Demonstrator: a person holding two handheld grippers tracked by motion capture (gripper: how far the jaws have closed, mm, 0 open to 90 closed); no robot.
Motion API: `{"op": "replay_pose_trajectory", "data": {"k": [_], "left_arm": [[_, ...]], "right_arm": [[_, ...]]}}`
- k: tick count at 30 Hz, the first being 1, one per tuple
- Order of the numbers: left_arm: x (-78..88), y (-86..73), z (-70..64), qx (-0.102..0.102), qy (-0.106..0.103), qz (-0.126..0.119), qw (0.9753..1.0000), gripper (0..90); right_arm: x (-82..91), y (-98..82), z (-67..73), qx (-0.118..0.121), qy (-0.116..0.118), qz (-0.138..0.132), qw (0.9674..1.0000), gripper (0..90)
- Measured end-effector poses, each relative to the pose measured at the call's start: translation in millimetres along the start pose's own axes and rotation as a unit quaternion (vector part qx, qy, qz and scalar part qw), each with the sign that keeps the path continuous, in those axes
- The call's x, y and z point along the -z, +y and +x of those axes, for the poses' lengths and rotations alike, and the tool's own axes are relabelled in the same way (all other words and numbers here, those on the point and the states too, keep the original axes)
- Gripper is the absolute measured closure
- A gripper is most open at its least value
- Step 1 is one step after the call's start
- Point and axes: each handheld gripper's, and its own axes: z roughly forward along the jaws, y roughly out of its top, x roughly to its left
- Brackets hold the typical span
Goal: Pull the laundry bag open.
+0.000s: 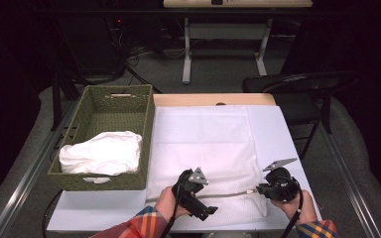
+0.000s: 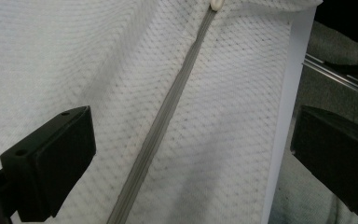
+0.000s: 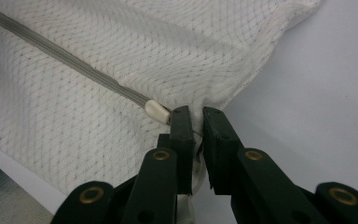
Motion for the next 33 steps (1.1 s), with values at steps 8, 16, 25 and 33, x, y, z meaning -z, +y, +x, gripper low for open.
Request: {"op": "replay_pose_trajectory", "data": {"k": [8,16,25,33], "left_arm": [[-19.0,12.7,-5.6,-0.012,-0.022,0.019,0.9995,0.0],[-35.3,26.1,-9.6,-0.034,-0.047,0.026,0.998,0.0],[-53.8,44.6,-11.1,-0.045,-0.057,0.038,0.9966,15.4],[-70.5,56.3,-7.8,-0.033,-0.08,0.028,0.9959,36.8]], "right_arm": [[0.9,0.2,0.9,0.003,0.001,-0.001,1.0,82.9],[1.0,0.4,1.4,0.001,-0.002,0.0,1.0,82.9],[2.0,0.8,3.0,0.001,-0.008,-0.005,1.0,83.3],[4.8,1.5,6.4,0.005,-0.011,-0.011,0.9999,83.5]]}}
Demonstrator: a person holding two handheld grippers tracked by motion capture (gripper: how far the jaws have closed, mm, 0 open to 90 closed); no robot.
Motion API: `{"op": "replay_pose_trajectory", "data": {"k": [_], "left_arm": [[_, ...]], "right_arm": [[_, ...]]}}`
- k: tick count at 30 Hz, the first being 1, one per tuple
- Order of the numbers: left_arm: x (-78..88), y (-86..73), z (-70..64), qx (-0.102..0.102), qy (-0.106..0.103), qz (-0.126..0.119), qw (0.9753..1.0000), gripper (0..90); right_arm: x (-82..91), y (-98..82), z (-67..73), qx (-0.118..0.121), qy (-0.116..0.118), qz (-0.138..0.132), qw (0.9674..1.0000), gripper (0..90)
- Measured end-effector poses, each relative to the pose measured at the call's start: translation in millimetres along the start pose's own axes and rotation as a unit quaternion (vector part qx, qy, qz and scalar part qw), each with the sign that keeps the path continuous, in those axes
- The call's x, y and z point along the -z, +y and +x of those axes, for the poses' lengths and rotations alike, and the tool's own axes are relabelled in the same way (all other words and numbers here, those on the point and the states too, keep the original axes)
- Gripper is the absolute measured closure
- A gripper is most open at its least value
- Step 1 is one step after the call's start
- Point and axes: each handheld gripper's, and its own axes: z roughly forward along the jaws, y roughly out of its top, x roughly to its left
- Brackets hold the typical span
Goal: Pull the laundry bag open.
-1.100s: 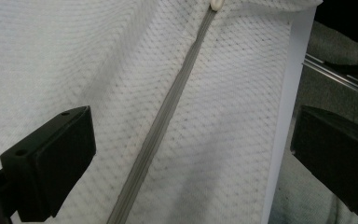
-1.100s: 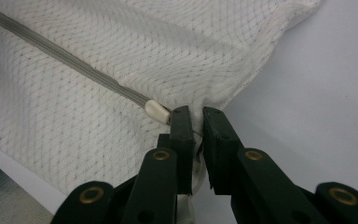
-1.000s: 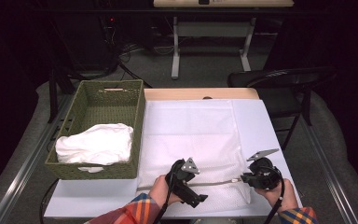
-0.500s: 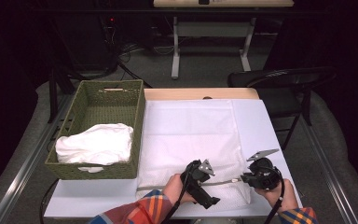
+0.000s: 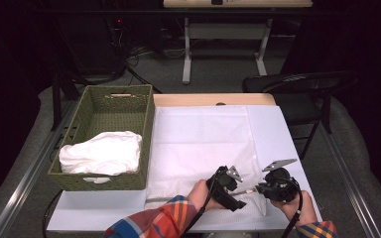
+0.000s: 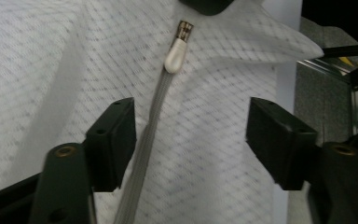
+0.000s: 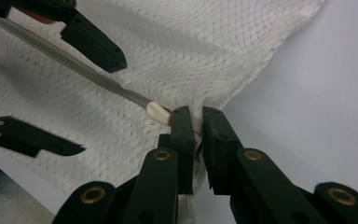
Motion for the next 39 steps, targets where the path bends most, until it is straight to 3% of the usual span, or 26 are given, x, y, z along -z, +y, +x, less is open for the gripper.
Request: {"op": "replay_pose_trajectory", "data": {"k": [1,4,9,17,19,23,26,33,39], "left_arm": [[-1.1,1.4,-0.6,-0.003,0.011,0.005,0.9999,39.5],[-5.7,5.9,-1.0,-0.002,0.015,0.018,0.9997,46.2],[-8.2,11.1,1.0,0.013,0.025,0.013,0.9995,54.4],[-11.7,15.7,5.3,0.024,0.013,-0.002,0.9996,70.8],[-13.5,16.6,5.1,0.022,0.01,0.001,0.9997,71.9],[-16.9,17.6,3.4,0.02,0.023,0.009,0.9995,77.2],[-19.8,17.0,2.9,0.022,0.012,0.011,0.9996,82.0],[-20.6,17.3,0.8,0.027,0.016,-0.008,0.9995,80.9],[-24.2,14.0,-1.9,0.046,0.024,-0.029,0.9982,82.0]], "right_arm": [[0.1,0.1,0.5,0.0,0.0,-0.001,1.0,83.4],[0.7,0.4,1.0,0.004,-0.002,-0.004,1.0,83.5],[1.2,0.9,2.8,0.007,-0.003,-0.007,1.0,83.5],[1.5,1.3,3.7,0.007,-0.002,-0.01,0.9999,83.6],[1.3,1.5,4.2,0.006,-0.002,-0.011,0.9999,83.6],[1.1,1.5,4.3,0.007,0.001,-0.01,0.9999,83.6],[0.9,1.6,4.6,0.003,0.003,-0.012,0.9999,83.7],[0.7,1.8,4.2,0.002,0.007,-0.014,0.9999,83.7],[-0.6,1.7,4.0,0.002,0.009,-0.01,0.9999,83.7]]}}
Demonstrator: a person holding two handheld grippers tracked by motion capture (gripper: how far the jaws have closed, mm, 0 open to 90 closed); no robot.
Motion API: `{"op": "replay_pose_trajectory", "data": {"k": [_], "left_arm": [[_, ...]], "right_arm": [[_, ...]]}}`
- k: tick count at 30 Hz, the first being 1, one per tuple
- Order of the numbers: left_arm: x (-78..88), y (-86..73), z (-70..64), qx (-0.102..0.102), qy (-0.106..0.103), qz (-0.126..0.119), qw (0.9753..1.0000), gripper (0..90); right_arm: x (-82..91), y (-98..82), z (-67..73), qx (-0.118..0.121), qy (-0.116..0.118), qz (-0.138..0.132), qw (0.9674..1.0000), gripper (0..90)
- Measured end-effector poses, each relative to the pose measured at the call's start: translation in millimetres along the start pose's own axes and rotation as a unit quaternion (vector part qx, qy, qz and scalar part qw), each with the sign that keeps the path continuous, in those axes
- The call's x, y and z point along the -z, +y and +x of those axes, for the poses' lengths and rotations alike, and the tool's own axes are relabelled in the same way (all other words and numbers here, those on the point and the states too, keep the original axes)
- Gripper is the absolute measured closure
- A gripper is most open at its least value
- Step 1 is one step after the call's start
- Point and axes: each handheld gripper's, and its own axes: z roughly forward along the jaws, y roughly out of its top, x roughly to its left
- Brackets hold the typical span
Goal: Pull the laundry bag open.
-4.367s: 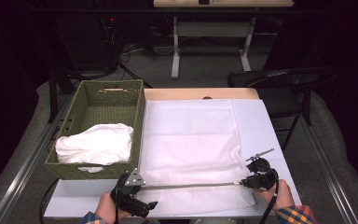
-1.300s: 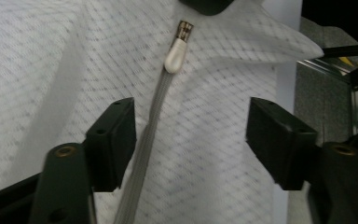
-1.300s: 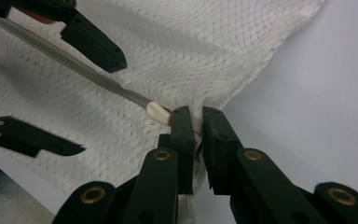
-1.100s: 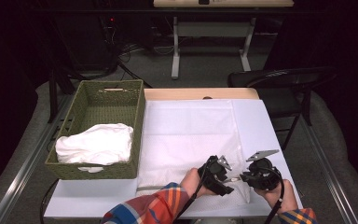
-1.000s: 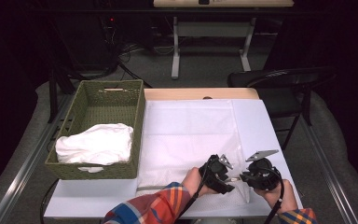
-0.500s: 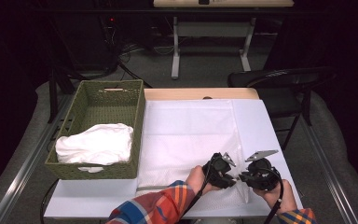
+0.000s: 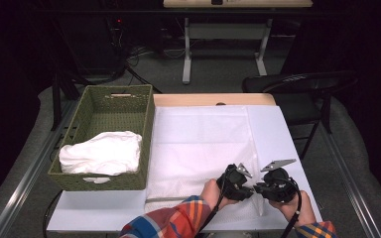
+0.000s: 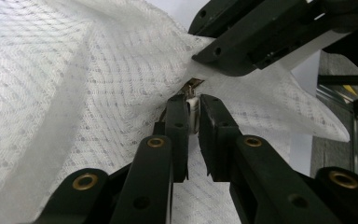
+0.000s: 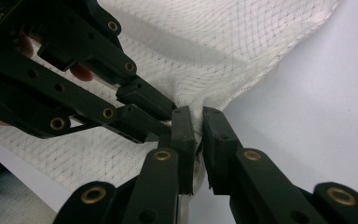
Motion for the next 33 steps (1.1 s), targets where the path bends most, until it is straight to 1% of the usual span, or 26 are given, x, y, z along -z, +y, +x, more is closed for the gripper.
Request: {"op": "replay_pose_trajectory", "data": {"k": [1,2,5,7,8,11,14,17,23,27,33], "left_arm": [[-0.2,-0.4,-0.9,0.0,0.01,-0.002,1.0,82.5],[-0.8,-0.7,-1.5,0.003,0.011,-0.004,0.9999,82.9],[-1.6,-0.8,-3.1,0.001,0.015,-0.002,0.9999,84.1],[-1.4,-1.6,-3.5,0.009,0.014,-0.014,0.9998,84.7],[-1.5,-1.9,-3.6,0.01,0.014,-0.014,0.9997,84.9],[-1.7,-1.6,-3.9,0.005,0.017,-0.005,0.9998,85.0],[-1.3,-1.0,-6.0,0.002,0.026,0.0,0.9997,85.2],[-0.5,-0.8,-8.2,0.003,0.03,0.0,0.9995,85.3],[1.1,-0.8,-7.8,0.007,0.031,0.004,0.9995,85.4],[1.8,-0.6,-7.9,0.007,0.031,0.008,0.9995,85.4],[2.2,-0.2,-7.4,0.007,0.033,0.013,0.9993,85.5]], "right_arm": [[-0.1,0.0,-0.2,0.001,0.0,0.0,1.0,83.7],[0.0,0.1,0.1,0.0,0.0,0.0,1.0,83.7],[0.0,-0.1,-0.1,0.002,-0.001,0.004,1.0,83.7],[0.0,-0.1,-0.4,0.003,-0.003,0.002,1.0,83.7],[0.4,0.1,-0.3,0.001,-0.003,0.001,1.0,83.7],[-0.1,-0.5,-1.6,0.0,-0.002,0.005,1.0,83.7],[-0.8,-0.5,-1.8,0.002,-0.002,0.009,1.0,83.7],[0.0,-0.6,-2.2,0.003,-0.004,0.008,1.0,83.7],[0.0,-0.4,-2.0,0.001,-0.005,0.007,1.0,83.7],[-0.1,-0.7,-3.3,-0.003,-0.003,0.009,1.0,83.7],[-0.3,-0.7,-3.9,-0.003,-0.006,0.011,0.9999,83.8]]}}
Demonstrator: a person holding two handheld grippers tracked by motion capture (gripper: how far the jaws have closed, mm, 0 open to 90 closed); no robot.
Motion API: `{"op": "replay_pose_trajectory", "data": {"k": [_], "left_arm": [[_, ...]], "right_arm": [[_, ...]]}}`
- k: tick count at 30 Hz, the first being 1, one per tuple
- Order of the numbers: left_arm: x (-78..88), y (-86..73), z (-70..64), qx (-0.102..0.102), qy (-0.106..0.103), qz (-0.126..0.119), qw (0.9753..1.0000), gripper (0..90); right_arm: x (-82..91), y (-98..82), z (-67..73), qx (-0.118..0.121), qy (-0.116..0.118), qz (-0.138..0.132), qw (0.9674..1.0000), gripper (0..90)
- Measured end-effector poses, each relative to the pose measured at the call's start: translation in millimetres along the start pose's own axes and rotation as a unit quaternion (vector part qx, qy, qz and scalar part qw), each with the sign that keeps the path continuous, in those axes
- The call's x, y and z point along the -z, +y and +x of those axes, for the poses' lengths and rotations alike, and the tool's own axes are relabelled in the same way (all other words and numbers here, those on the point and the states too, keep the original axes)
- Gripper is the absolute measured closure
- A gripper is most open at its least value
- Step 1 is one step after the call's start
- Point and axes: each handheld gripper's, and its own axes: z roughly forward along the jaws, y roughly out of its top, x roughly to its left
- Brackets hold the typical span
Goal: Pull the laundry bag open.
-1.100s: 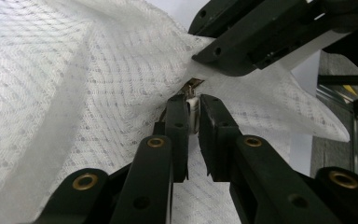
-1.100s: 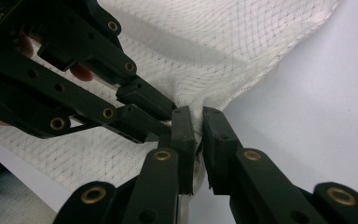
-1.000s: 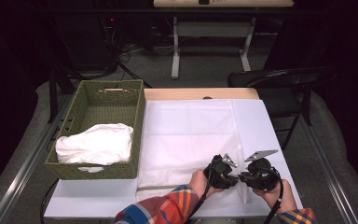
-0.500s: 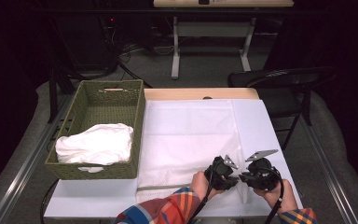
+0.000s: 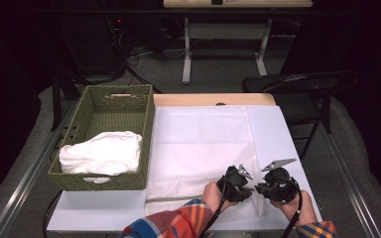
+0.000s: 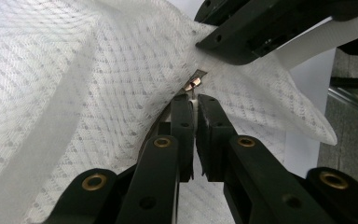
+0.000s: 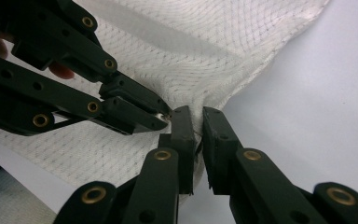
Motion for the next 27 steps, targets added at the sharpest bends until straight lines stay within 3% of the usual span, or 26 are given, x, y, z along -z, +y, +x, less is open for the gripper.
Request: {"op": "replay_pose_trajectory", "data": {"k": [3,9,27], "left_arm": [[1.1,-0.8,2.1,0.009,-0.002,0.003,1.0,85.5],[4.6,-3.1,3.2,0.005,0.005,0.01,0.9999,85.5],[22.0,-21.2,17.9,0.018,0.01,0.025,0.9995,85.5]], "right_arm": [[0.9,-0.1,-0.8,-0.006,-0.004,-0.001,1.0,83.9],[1.1,-0.1,-1.6,-0.009,-0.006,0.0,0.9999,83.9],[0.6,-0.9,-5.1,-0.013,-0.011,0.007,0.9998,83.9]]}}
